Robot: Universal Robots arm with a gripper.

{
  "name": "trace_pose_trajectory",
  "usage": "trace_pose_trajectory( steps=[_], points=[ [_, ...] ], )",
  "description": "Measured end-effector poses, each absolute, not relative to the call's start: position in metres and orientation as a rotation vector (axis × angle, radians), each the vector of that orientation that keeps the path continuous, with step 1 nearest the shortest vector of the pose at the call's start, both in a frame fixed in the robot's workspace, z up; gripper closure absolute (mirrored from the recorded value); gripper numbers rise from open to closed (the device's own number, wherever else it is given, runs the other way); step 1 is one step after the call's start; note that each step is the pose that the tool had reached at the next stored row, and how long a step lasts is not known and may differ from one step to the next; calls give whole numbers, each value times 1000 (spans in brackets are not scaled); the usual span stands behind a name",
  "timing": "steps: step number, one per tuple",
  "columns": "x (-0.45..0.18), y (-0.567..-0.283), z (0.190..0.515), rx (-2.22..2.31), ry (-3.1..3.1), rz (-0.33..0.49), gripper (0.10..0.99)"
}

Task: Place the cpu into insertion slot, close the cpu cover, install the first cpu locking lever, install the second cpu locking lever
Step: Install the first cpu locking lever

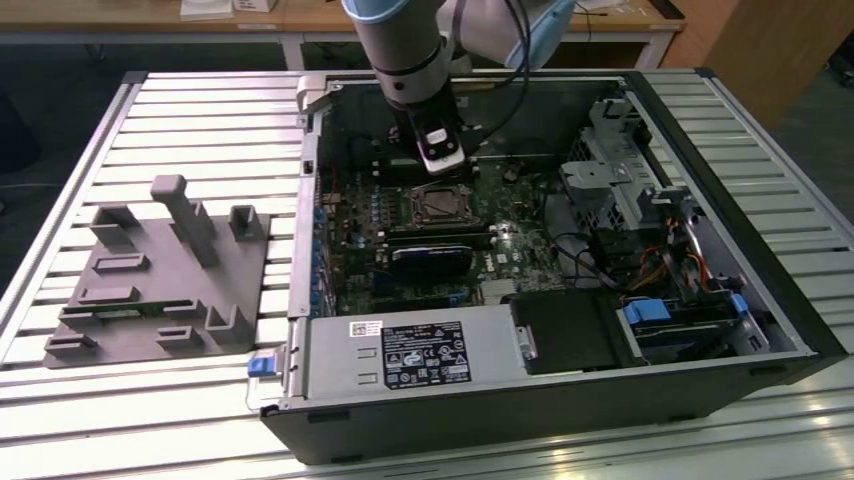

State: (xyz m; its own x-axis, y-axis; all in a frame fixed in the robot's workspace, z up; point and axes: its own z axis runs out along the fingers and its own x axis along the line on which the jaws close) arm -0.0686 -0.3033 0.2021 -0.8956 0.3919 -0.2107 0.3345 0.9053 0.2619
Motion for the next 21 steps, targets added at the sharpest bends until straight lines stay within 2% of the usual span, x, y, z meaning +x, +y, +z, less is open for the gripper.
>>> trace_pose_trajectory(
  steps=[21],
  points=[
    [-69, -299, 194, 609, 2784, 307, 980]
  ],
)
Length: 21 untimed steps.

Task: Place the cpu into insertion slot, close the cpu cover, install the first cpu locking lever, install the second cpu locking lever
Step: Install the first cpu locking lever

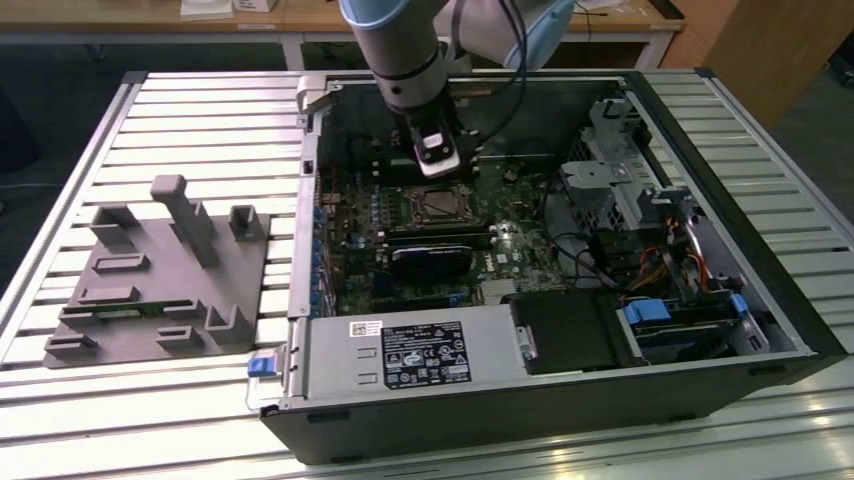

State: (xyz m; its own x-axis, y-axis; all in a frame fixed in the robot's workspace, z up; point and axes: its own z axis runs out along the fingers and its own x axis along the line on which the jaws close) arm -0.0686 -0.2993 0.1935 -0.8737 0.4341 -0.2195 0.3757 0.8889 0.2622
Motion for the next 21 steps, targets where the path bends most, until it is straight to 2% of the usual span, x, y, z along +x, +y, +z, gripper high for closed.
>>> trace_pose_trajectory(
  steps=[21],
  points=[
    [-68, -300, 186, 615, 2773, 303, 980]
  ],
)
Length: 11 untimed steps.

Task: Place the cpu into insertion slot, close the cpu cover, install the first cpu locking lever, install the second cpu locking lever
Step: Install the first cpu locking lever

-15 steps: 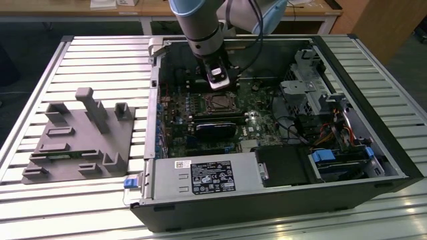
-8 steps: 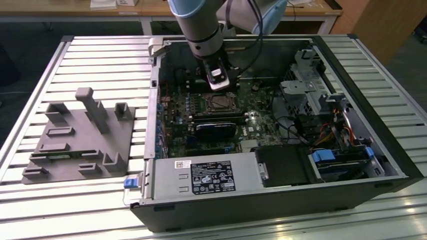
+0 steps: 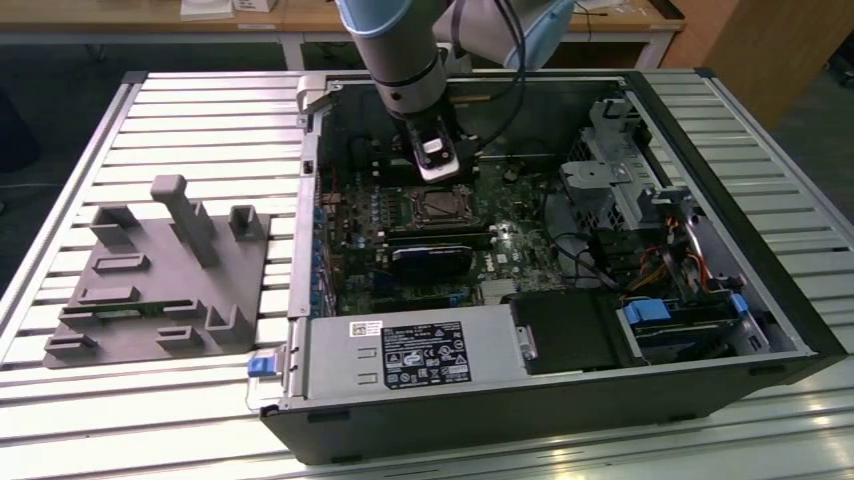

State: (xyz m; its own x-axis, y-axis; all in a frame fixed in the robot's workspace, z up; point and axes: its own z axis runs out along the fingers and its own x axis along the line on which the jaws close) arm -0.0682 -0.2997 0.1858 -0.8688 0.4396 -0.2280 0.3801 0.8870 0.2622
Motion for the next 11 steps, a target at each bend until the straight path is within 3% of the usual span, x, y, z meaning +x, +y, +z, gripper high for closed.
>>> trace_pose_trajectory(
  steps=[11],
  points=[
    [-68, -300, 197, 616, 2773, 308, 980]
  ],
)
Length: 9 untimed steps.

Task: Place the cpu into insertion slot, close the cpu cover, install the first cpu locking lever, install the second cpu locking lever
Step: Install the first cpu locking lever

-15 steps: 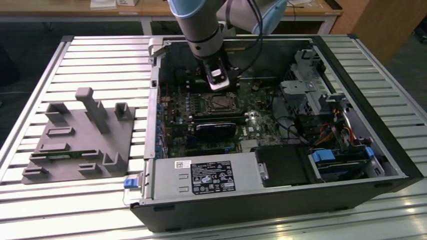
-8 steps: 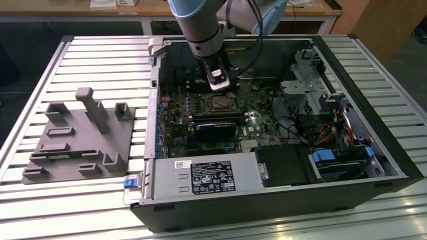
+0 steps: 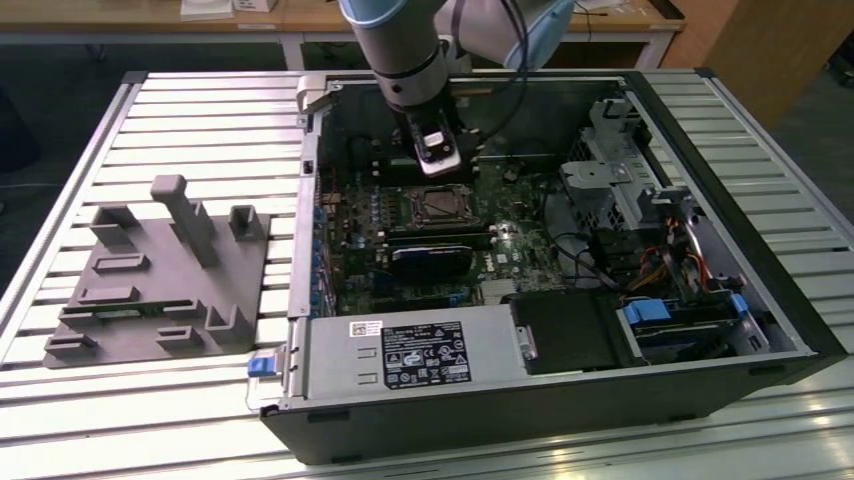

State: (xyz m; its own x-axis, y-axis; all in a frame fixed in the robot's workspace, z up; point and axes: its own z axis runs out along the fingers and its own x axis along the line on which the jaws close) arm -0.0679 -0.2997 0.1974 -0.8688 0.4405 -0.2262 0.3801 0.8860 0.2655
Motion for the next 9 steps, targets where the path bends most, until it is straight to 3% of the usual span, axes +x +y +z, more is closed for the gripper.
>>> trace_pose_trajectory(
  steps=[9],
  points=[
    [-68, -300, 205, 617, 2773, 310, 980]
  ],
)
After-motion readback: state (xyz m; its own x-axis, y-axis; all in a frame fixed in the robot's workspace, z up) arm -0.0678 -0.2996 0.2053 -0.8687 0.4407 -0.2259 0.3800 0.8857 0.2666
